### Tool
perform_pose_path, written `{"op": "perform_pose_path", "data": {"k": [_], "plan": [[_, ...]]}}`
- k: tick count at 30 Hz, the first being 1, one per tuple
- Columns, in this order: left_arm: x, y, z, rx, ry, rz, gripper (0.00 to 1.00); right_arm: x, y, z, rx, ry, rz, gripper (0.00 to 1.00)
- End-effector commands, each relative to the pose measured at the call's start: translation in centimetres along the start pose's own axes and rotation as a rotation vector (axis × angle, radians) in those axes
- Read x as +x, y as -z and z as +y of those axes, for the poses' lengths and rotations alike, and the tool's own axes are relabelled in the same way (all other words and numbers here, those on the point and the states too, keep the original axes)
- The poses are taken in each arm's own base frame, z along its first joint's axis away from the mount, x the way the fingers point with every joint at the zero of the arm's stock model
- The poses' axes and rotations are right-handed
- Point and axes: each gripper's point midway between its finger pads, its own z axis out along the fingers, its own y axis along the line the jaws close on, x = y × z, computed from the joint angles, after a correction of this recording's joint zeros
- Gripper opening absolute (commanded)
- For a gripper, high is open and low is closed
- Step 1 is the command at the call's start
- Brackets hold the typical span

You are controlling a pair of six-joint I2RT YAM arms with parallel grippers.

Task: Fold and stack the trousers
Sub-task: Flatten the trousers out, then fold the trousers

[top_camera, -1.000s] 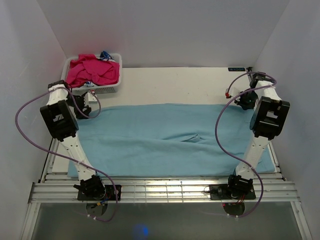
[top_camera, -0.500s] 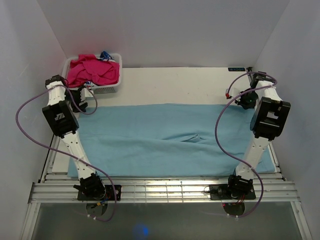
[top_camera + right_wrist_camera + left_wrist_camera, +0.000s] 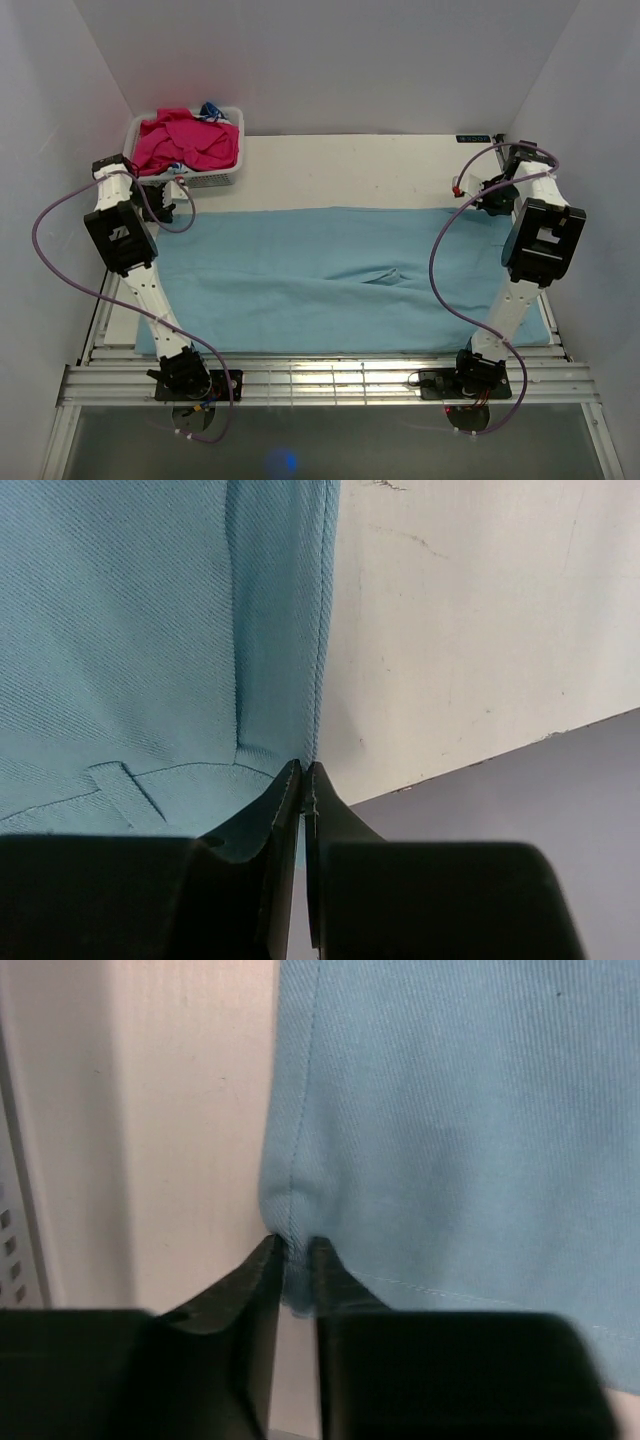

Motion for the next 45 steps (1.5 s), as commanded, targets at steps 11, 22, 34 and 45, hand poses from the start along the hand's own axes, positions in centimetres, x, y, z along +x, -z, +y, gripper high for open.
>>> {"op": "perform_pose_path", "data": {"k": [11, 22, 34, 45], "plan": [[-1.4, 0.3, -0.9, -0.019, 0.049, -0.005, 0.00, 0.0, 5.0, -3.0, 0.159, -0.023, -0.033, 0.08], [-4.7, 9.5, 10.6, -0.639, 0.022, -0.032, 0.00, 1.0, 6.7, -8.2, 0.394, -0.154, -0.067, 0.08], [-5.8, 17.2, 18.5, -1.023, 0.070, -0.102, 0.00, 1.4, 9.0, -14.9, 0.606, -0.266, -0.108, 0.08], [-10.5, 20.4, 13.9, -0.998, 0.024, -0.214, 0.00, 1.6, 11.2, -13.2, 0.643, -0.227, -0.122, 0.08]]}}
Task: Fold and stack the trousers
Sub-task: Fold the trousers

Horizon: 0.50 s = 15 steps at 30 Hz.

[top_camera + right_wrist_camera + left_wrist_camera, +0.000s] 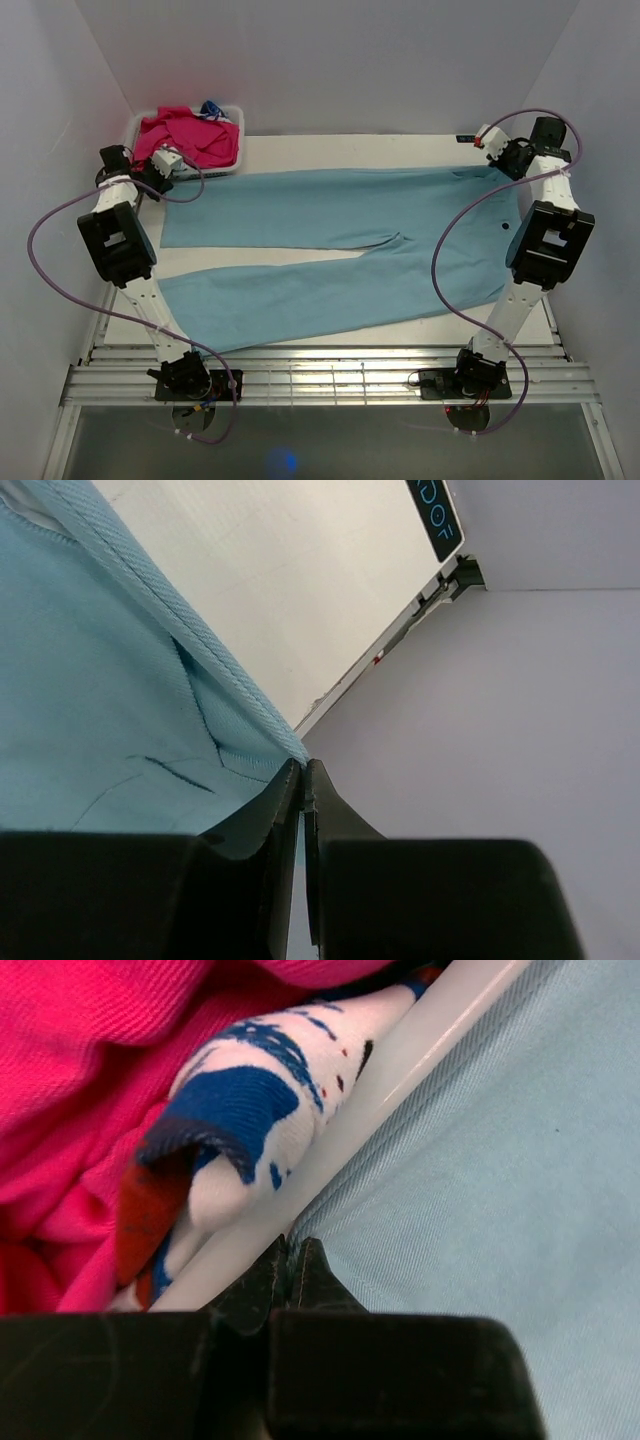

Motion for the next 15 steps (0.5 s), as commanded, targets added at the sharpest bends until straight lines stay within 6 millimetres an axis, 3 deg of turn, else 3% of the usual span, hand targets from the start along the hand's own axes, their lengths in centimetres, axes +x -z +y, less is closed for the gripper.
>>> {"op": "perform_pose_path", "data": {"k": [1, 7, 10, 13, 15], "plan": [[-12.4, 10.3, 8.4, -0.353, -0.383, -0.187, 0.00, 1.3, 4.0, -2.7, 0.120, 0.065, 0.031, 0.08], [-8.8, 10.6, 1.2, -0.211, -0.360, -0.124, 0.00, 1.9, 4.7, 0.4, 0.049, 0.130, 0.033, 0.08], [-8.0, 11.5, 0.4, -0.266, -0.350, -0.110, 0.00, 1.3, 5.1, 0.0, 0.075, 0.107, 0.005, 0.08], [-8.4, 12.8, 1.8, -0.359, -0.312, -0.117, 0.00, 0.5, 5.8, -2.0, 0.117, 0.070, -0.031, 0.08], [-9.0, 14.8, 2.6, -0.404, -0.294, -0.137, 0.00, 0.1, 6.6, -3.1, 0.136, 0.068, -0.064, 0.08]]}}
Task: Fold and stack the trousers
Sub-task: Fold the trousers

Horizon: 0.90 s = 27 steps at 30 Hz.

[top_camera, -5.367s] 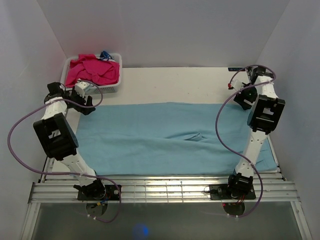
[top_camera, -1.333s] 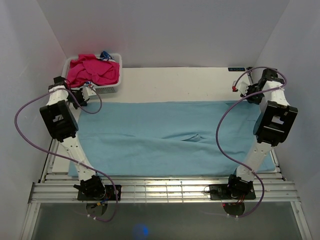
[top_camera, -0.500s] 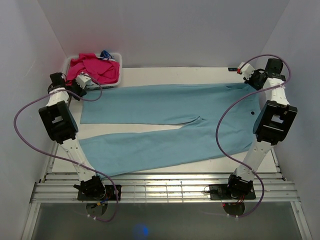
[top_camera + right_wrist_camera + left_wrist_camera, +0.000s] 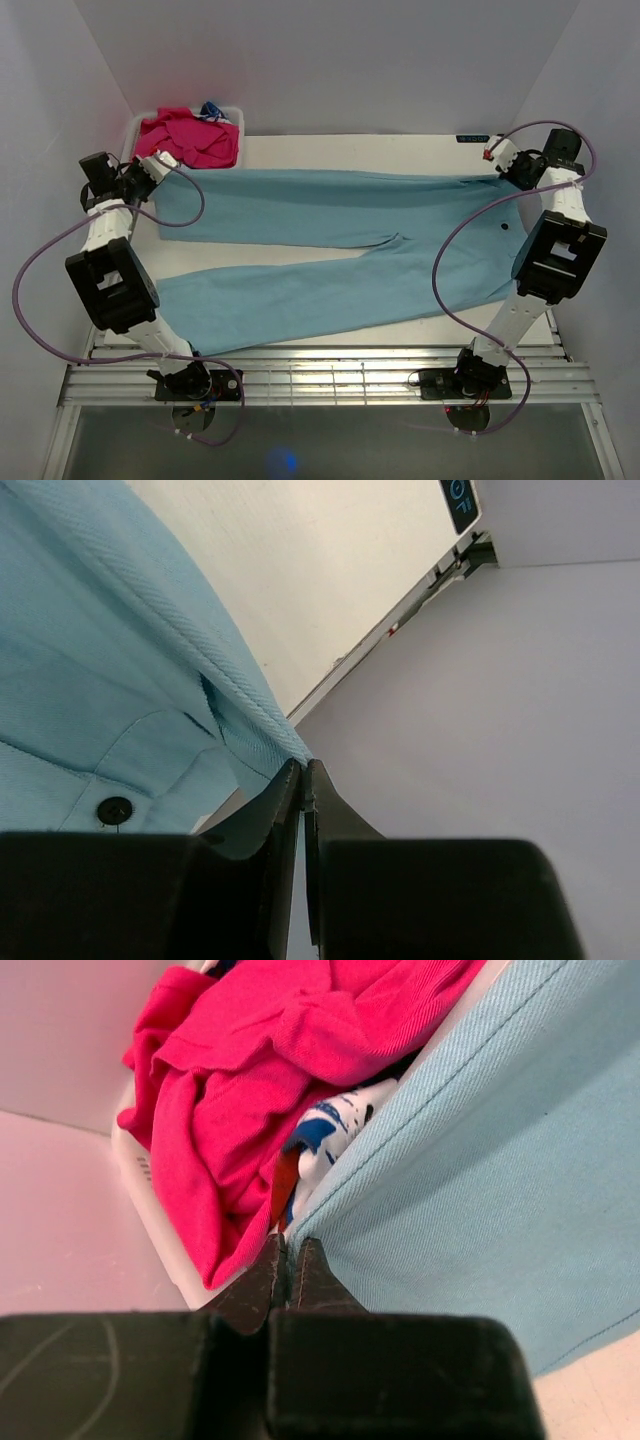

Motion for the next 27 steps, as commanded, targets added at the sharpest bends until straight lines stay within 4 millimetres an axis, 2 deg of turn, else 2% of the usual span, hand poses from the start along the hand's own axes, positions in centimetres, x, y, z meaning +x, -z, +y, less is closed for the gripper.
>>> {"op": "perform_pose_path", "data": {"k": [1, 4, 5, 6, 7, 8, 9, 12, 13, 16, 19, 20, 21, 22, 24, 25, 27], "plan": [[-0.7, 3.7, 4.7, -0.165, -0.024, 0.008, 0.00, -1.4, 4.1, -6.0, 0.168, 0.025, -0.064, 0.08], [-0.5, 6.4, 4.7, -0.168, -0.013, 0.006, 0.00, -0.6, 5.4, -6.0, 0.165, 0.027, -0.073, 0.08], [-0.6, 6.8, 3.7, -0.134, 0.008, -0.008, 0.00, -0.7, 6.0, -5.8, 0.163, 0.030, -0.087, 0.08], [-1.3, 7.8, 3.7, -0.135, 0.004, -0.016, 0.00, -0.5, 6.4, -5.6, 0.161, 0.030, -0.087, 0.08], [-1.1, 8.7, 3.5, -0.127, 0.008, -0.015, 0.00, 0.4, 6.5, -4.7, 0.148, 0.018, -0.080, 0.08], [-1.4, 9.1, 2.3, -0.083, 0.044, -0.033, 0.00, 0.3, 7.4, -4.6, 0.157, 0.037, -0.089, 0.08], [-2.1, 10.1, 2.2, -0.084, 0.039, -0.043, 0.00, 0.4, 7.8, -4.3, 0.156, 0.040, -0.091, 0.08], [-2.4, 11.7, 0.4, -0.059, 0.072, -0.051, 0.00, 1.3, 9.3, -3.1, 0.156, 0.041, -0.096, 0.08], [-2.8, 13.0, 0.5, -0.076, 0.063, -0.048, 0.00, 2.0, 9.9, -2.8, 0.158, 0.032, -0.091, 0.08], [-3.1, 14.9, -1.8, -0.035, 0.068, -0.049, 0.00, 2.9, 11.6, -1.6, 0.155, 0.048, -0.088, 0.08], [-2.4, 16.3, -5.4, 0.051, 0.089, -0.029, 0.00, 4.8, 12.3, 0.3, 0.123, 0.067, -0.067, 0.08], [-2.5, 16.9, -7.3, 0.093, 0.125, -0.016, 0.00, 5.1, 12.7, 0.8, 0.119, 0.077, -0.062, 0.08], [-2.2, 17.2, -8.1, 0.113, 0.077, -0.009, 0.00, 5.9, 12.5, 2.1, 0.093, 0.075, -0.053, 0.08], [-1.5, 17.8, -10.4, 0.161, 0.129, 0.020, 0.00, 6.8, 13.0, 2.5, 0.089, 0.106, -0.035, 0.08], [-0.9, 18.6, -12.4, 0.214, 0.076, 0.048, 0.00, 8.1, 12.9, 4.8, 0.036, 0.093, -0.015, 0.08], [0.0, 19.5, -15.2, 0.301, 0.126, 0.099, 0.00, 9.1, 13.2, 5.6, 0.016, 0.121, 0.010, 0.08], [1.1, 20.4, -18.0, 0.405, 0.113, 0.137, 0.00, 10.0, 13.2, 7.7, -0.040, 0.128, 0.029, 0.08]]}}
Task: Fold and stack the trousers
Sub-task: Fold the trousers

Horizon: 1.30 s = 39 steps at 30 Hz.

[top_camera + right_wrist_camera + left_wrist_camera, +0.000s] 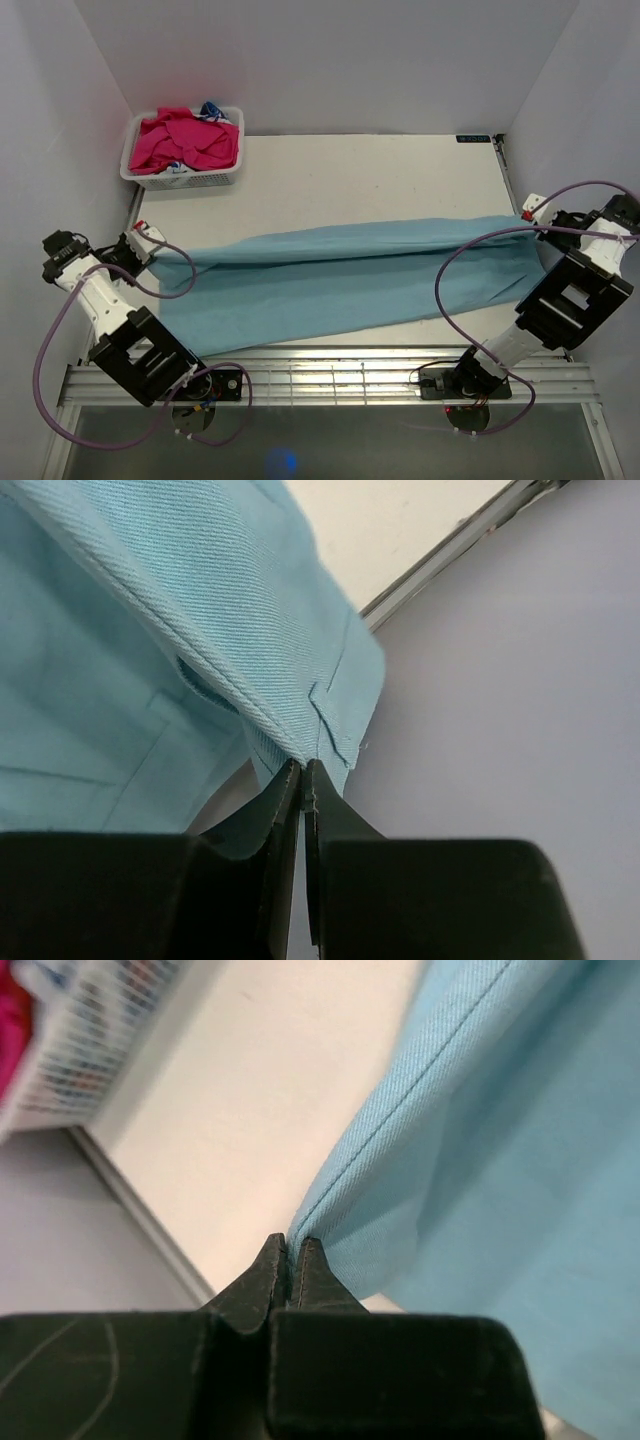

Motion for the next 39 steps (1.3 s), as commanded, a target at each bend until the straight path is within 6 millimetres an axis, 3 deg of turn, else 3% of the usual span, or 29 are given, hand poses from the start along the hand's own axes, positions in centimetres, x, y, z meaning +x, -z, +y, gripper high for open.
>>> {"op": "perform_pose_path", "data": {"k": [1, 3, 4, 7, 8, 13, 19, 23, 25, 26, 27, 29, 30, 32, 33, 36, 39], "plan": [[3.2, 1.5, -6.4, 0.216, -0.055, 0.133, 0.00, 3.7, 2.0, 2.2, -0.039, 0.113, 0.128, 0.08], [5.5, 1.7, -9.5, 0.334, -0.006, 0.199, 0.00, 4.5, 1.9, 3.6, -0.076, 0.158, 0.155, 0.08], [6.2, 1.6, -10.3, 0.375, -0.028, 0.213, 0.00, 4.9, 1.4, 5.2, -0.110, 0.148, 0.157, 0.08], [8.7, 1.2, -12.5, 0.457, -0.017, 0.255, 0.00, 5.6, 0.9, 6.5, -0.144, 0.190, 0.178, 0.08], [9.5, 0.5, -12.0, 0.439, -0.040, 0.280, 0.00, 5.9, 0.4, 7.5, -0.167, 0.189, 0.189, 0.08], [12.6, -2.5, -14.3, 0.533, -0.039, 0.399, 0.00, 6.4, -1.0, 8.9, -0.231, 0.190, 0.235, 0.08], [15.1, -7.4, -13.3, 0.500, 0.102, 0.513, 0.00, 6.6, -2.9, 10.6, -0.317, 0.116, 0.308, 0.08], [18.7, -11.0, -7.6, 0.350, 0.183, 0.620, 0.00, 5.9, -4.1, 11.5, -0.352, 0.071, 0.339, 0.08], [19.7, -12.2, -4.7, 0.259, 0.213, 0.649, 0.00, 5.0, -4.8, 11.3, -0.350, 0.062, 0.332, 0.08], [19.6, -12.8, -1.7, 0.194, 0.196, 0.649, 0.00, 4.7, -5.0, 11.1, -0.341, 0.041, 0.332, 0.08], [19.9, -13.5, -0.5, 0.170, 0.201, 0.645, 0.00, 4.4, -5.3, 11.0, -0.341, 0.034, 0.330, 0.08], [19.4, -14.2, 2.3, 0.105, 0.202, 0.623, 0.00, 3.5, -5.9, 10.1, -0.331, 0.028, 0.314, 0.08], [18.4, -14.6, 5.2, 0.053, 0.181, 0.591, 0.00, 3.2, -6.0, 9.9, -0.328, 0.008, 0.313, 0.08], [17.9, -14.9, 7.5, 0.011, 0.169, 0.578, 0.00, 2.5, -6.2, 8.9, -0.320, -0.005, 0.301, 0.08], [17.0, -14.9, 9.9, -0.035, 0.143, 0.563, 0.00, 2.2, -6.3, 8.4, -0.307, -0.023, 0.297, 0.08], [15.8, -15.0, 13.4, -0.098, 0.108, 0.530, 0.00, 1.5, -6.2, 7.1, -0.295, -0.044, 0.280, 0.08], [14.1, -14.9, 15.3, -0.145, 0.103, 0.480, 0.00, 1.4, -5.9, 7.2, -0.303, -0.050, 0.281, 0.08]]}}
